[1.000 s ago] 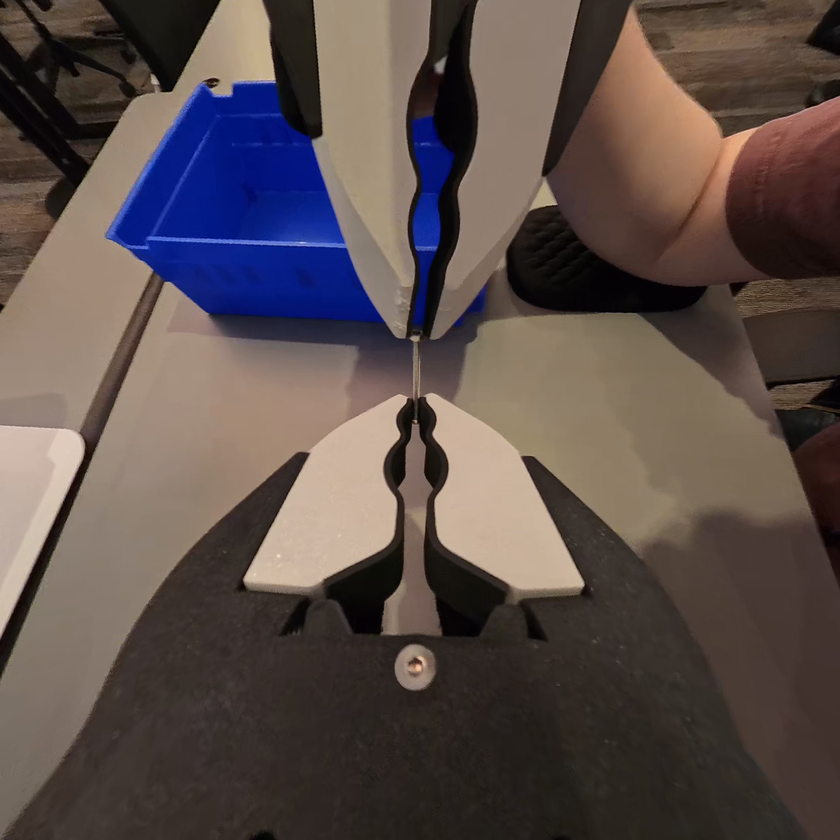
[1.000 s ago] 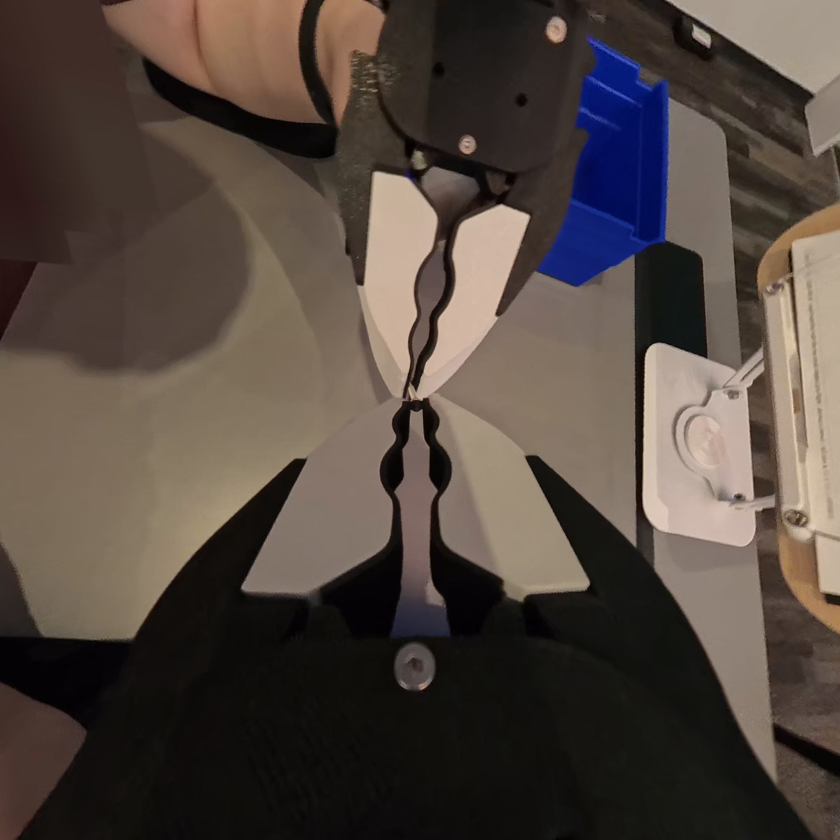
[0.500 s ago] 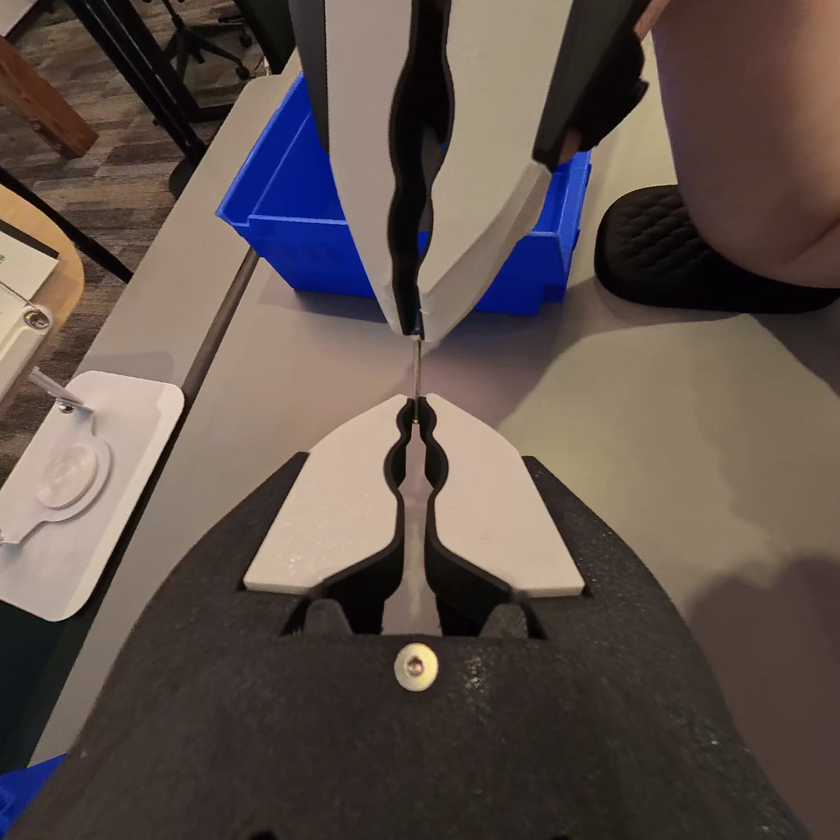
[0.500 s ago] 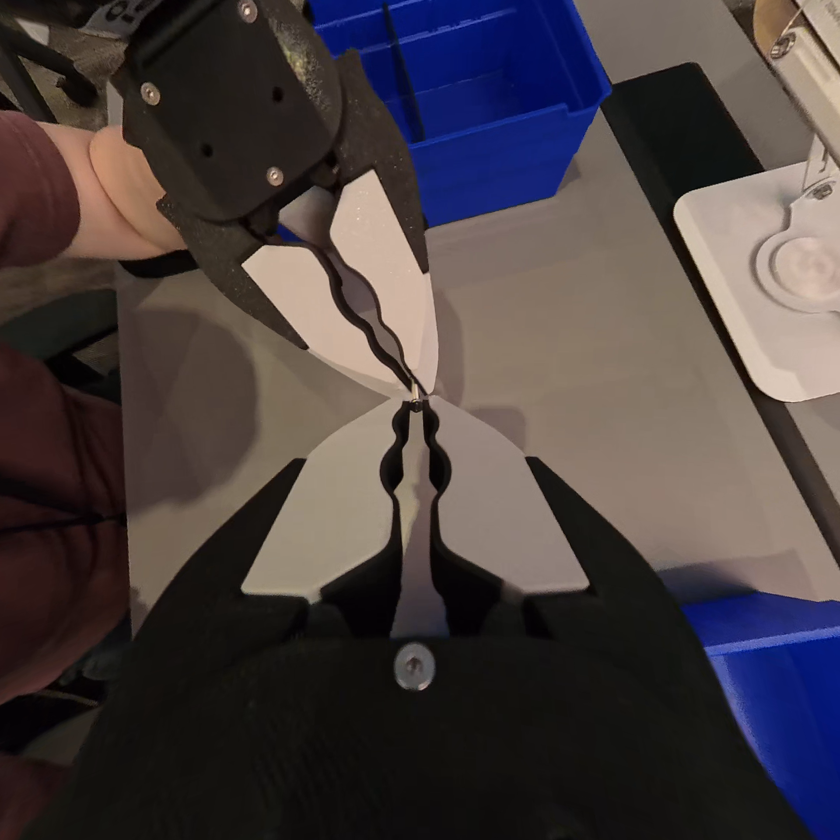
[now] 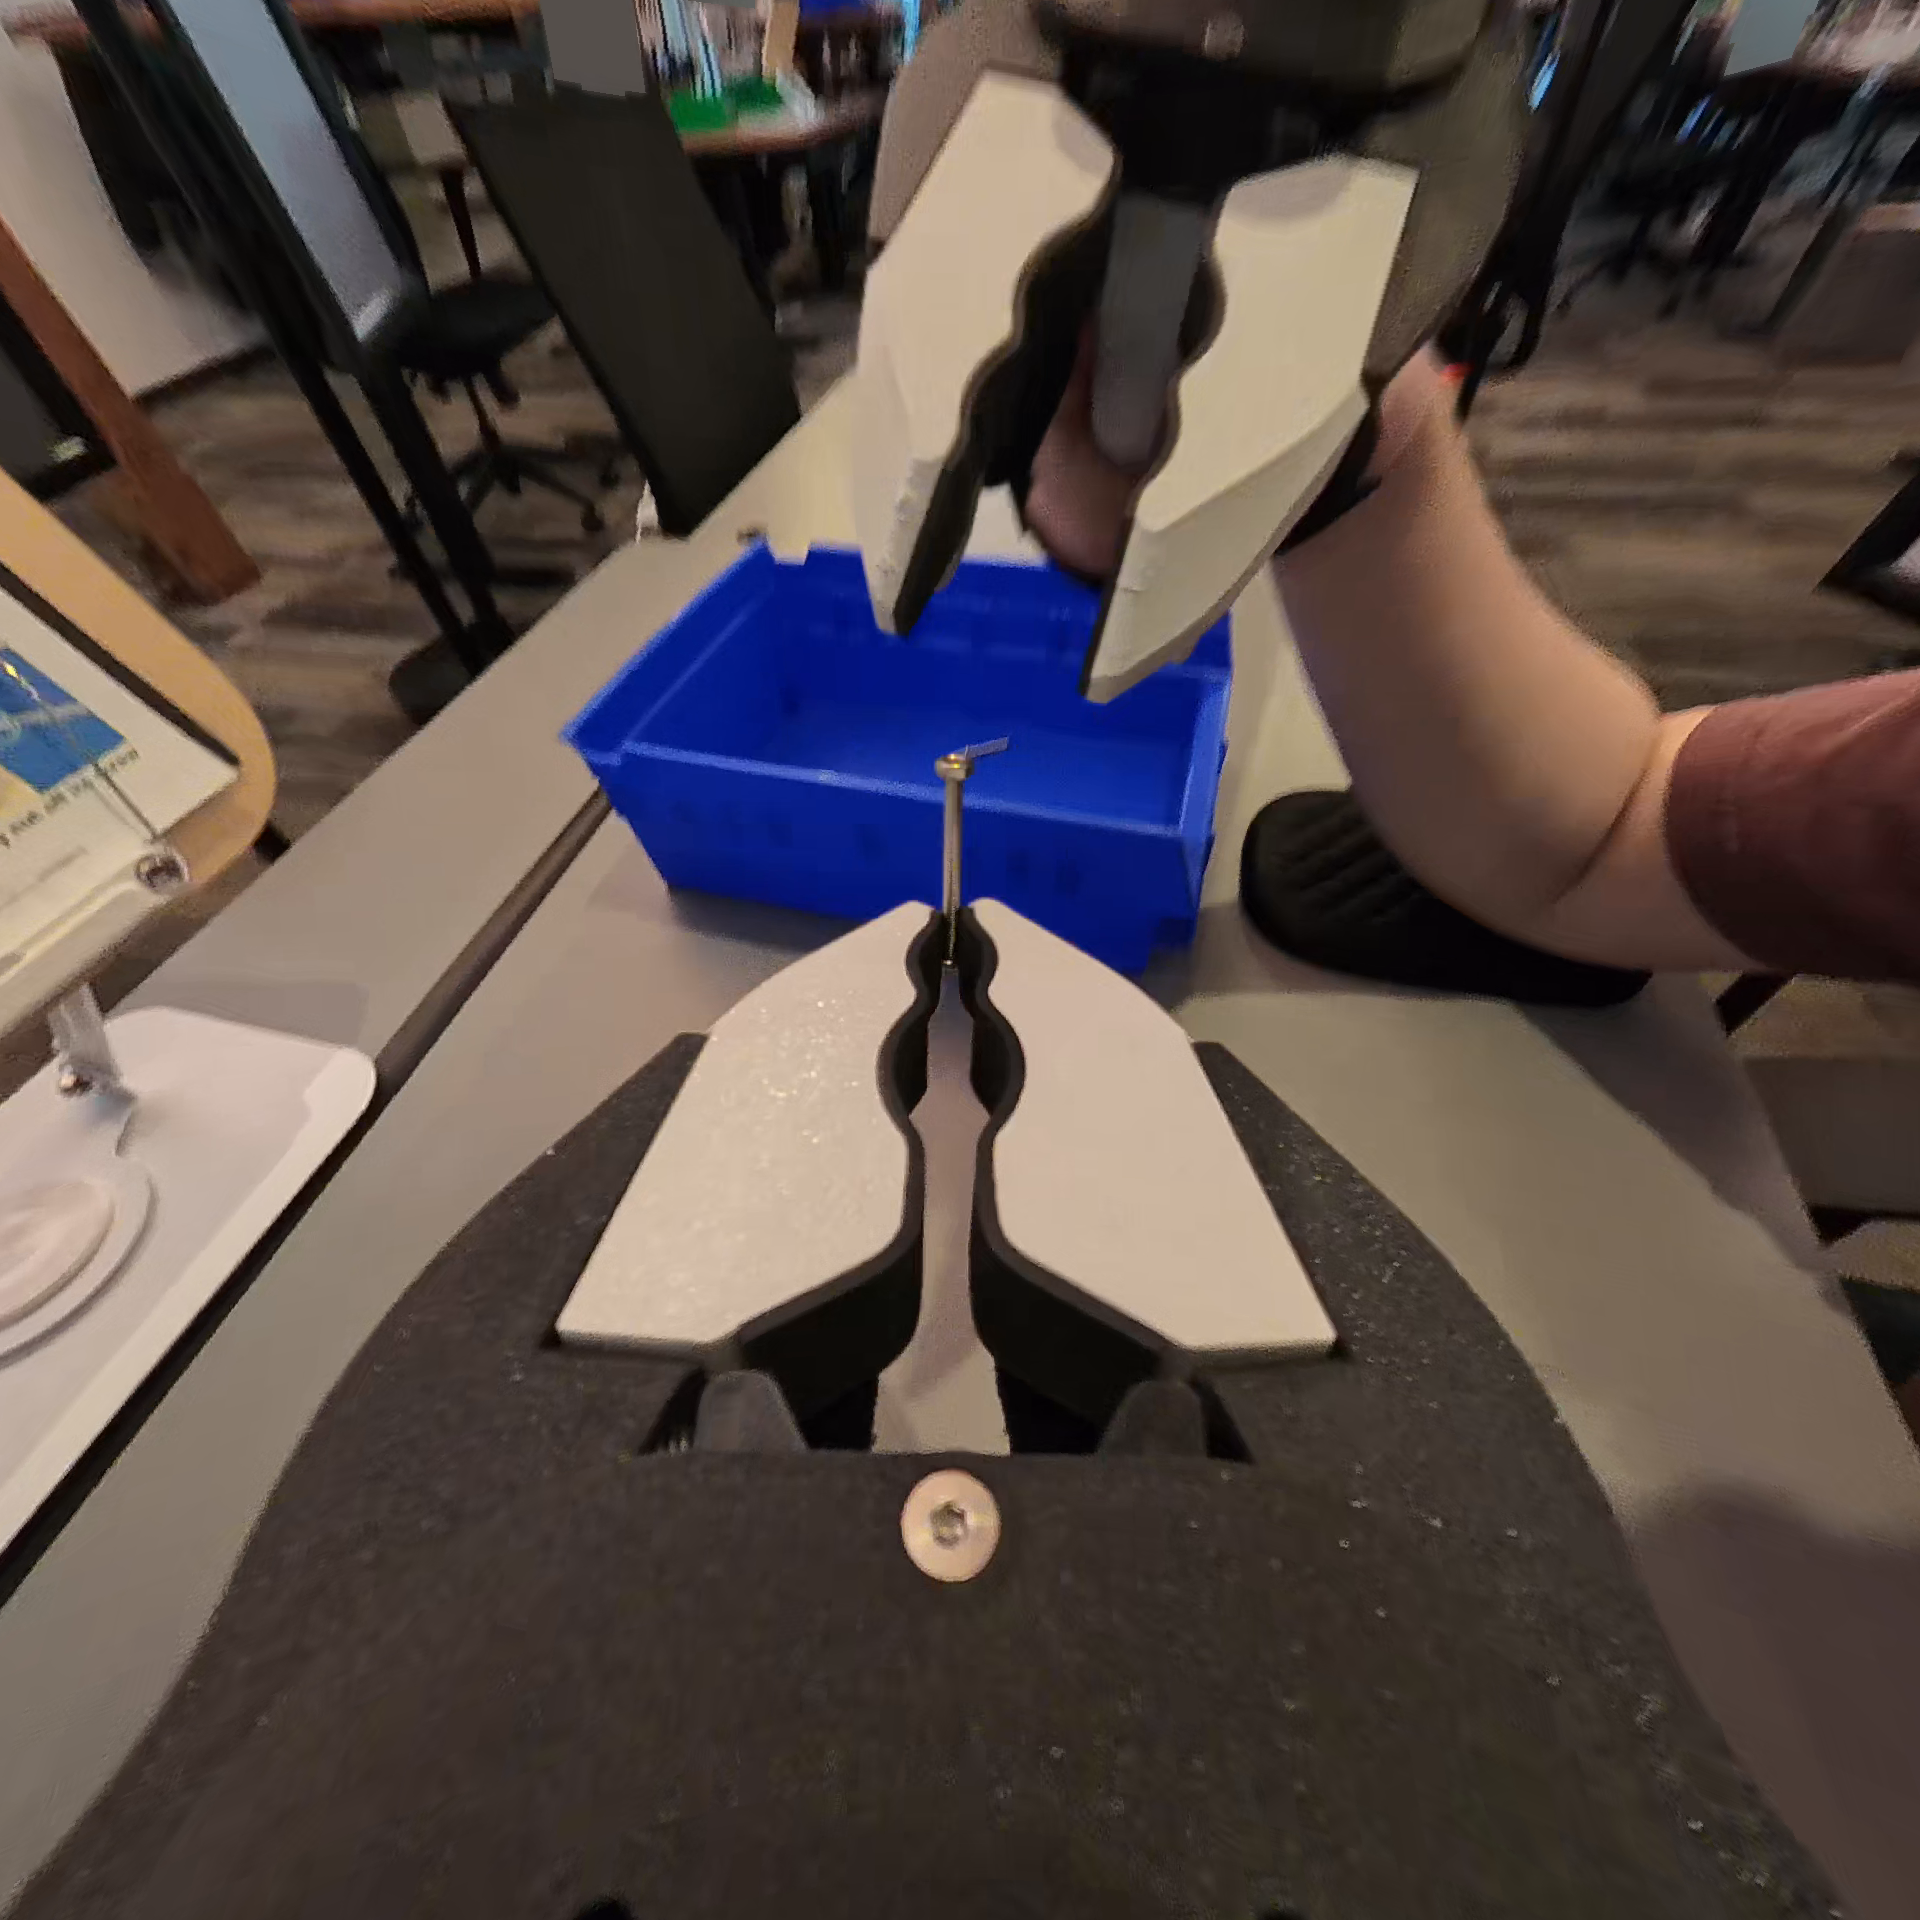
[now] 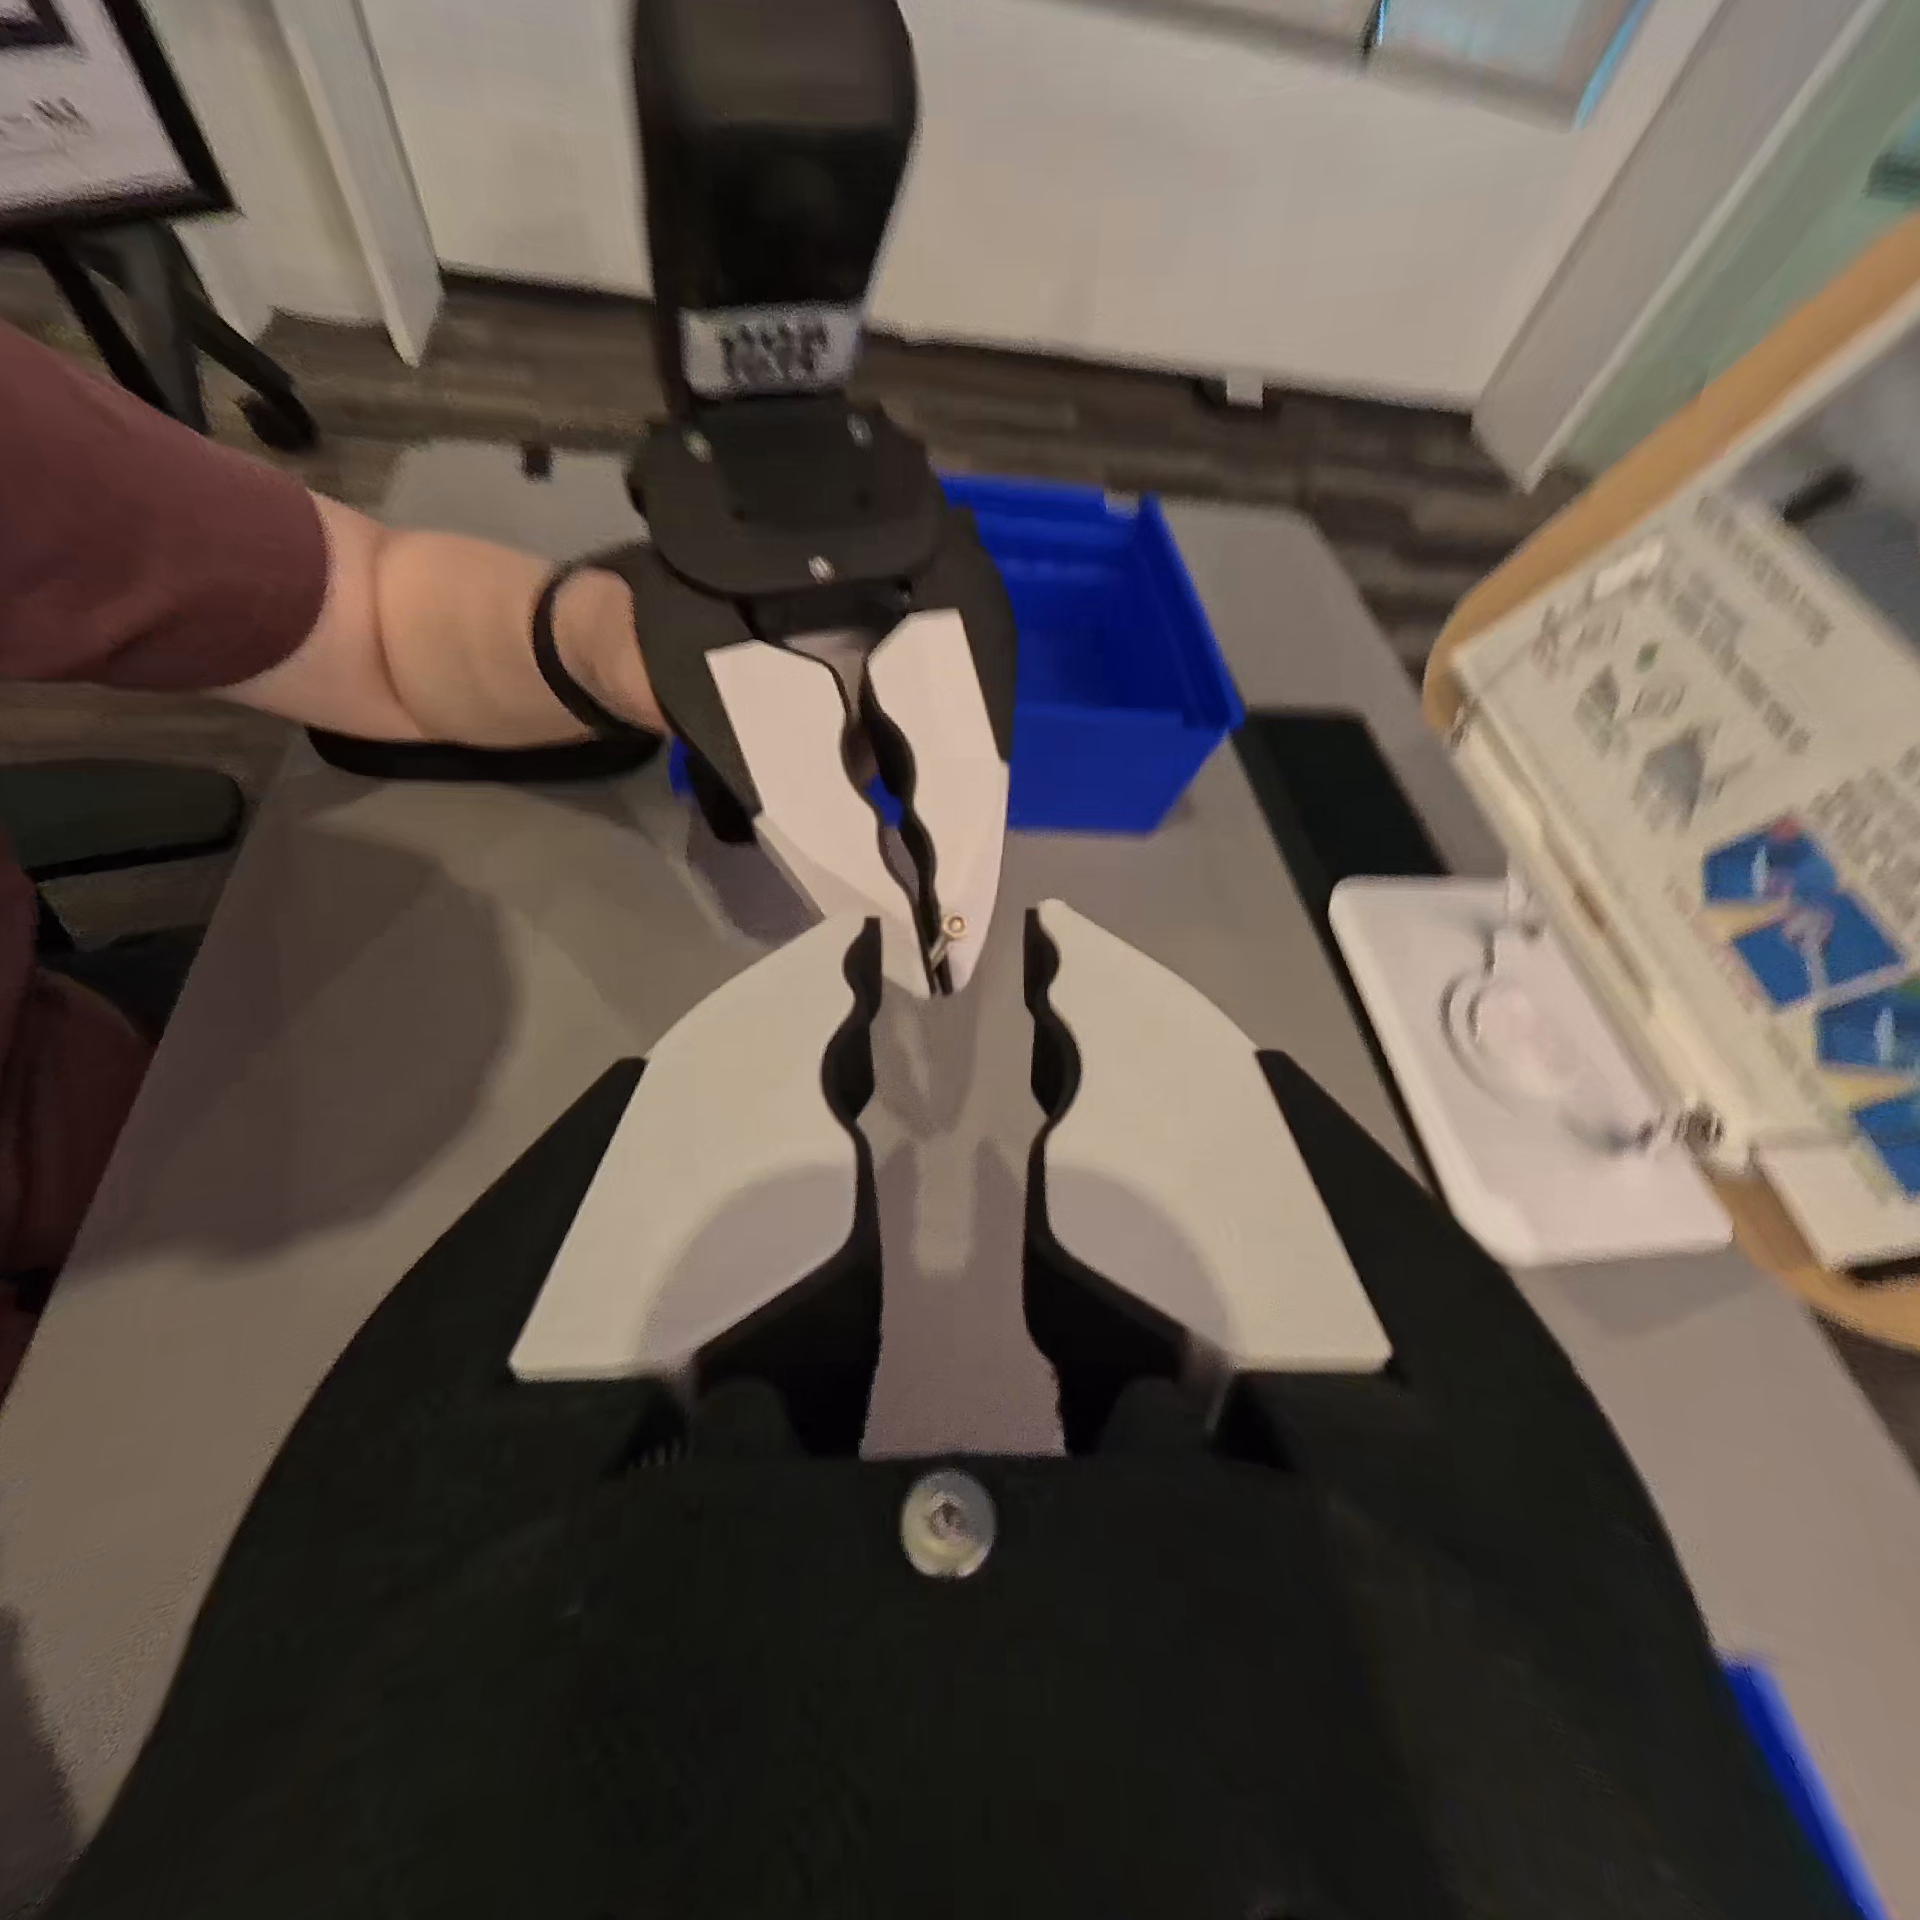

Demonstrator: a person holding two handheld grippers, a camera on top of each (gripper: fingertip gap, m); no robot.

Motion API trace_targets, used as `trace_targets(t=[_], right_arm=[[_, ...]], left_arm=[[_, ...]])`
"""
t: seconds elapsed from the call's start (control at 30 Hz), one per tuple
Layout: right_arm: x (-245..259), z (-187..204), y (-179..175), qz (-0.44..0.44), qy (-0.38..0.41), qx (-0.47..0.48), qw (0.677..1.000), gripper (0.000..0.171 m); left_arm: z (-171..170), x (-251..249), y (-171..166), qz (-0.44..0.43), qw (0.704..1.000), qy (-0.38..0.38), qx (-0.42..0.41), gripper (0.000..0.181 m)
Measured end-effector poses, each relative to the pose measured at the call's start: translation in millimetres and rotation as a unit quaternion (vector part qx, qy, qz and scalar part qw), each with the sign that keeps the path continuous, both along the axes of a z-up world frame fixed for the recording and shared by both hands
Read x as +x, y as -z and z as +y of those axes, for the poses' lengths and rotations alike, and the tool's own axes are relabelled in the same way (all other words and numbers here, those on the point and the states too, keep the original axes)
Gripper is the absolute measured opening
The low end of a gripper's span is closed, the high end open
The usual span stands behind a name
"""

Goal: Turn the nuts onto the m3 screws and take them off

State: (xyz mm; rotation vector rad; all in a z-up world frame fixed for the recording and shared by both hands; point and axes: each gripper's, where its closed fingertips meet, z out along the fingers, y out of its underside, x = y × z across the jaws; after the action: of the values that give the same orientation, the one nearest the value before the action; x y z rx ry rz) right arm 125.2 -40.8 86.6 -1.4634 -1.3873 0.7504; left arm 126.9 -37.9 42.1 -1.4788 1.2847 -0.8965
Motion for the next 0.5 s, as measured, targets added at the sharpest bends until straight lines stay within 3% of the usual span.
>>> trace_targets(t=[0.17,0.5], right_arm=[[-11,-18,-22,0.093,-0.076,-0.002,0.993,0.027],[-24,-17,-22,0.136,-0.101,-0.016,0.985,0.027]], left_arm=[[-10,-2,-26,-0.089,0.996,0.03,-0.004,0.002],[-22,-3,-39,-0.118,0.992,0.051,0.006,0.002]])
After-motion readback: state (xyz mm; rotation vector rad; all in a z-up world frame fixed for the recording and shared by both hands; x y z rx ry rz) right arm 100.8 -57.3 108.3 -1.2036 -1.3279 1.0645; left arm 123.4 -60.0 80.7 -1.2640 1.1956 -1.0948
